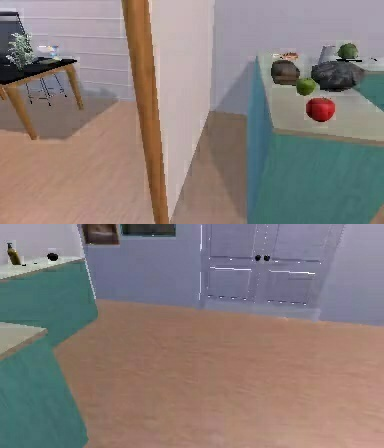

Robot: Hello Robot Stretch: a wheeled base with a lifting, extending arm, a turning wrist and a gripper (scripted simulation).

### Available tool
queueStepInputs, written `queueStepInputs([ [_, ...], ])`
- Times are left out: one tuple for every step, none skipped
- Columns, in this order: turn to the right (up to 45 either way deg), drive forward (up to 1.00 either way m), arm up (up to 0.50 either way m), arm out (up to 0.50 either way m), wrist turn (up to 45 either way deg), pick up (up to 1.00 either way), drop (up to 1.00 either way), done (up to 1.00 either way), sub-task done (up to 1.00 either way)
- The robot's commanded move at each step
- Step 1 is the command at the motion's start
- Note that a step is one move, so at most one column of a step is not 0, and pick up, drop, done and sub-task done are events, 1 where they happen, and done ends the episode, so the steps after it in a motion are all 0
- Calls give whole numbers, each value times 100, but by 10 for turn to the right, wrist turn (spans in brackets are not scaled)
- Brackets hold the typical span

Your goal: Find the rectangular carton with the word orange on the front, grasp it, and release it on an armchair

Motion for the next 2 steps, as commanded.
queueStepInputs([
  [450, 0, 0, 0, 0, 0, 0, 0, 0],
  [450, 0, 0, 0, 0, 0, 0, 0, 0],
])
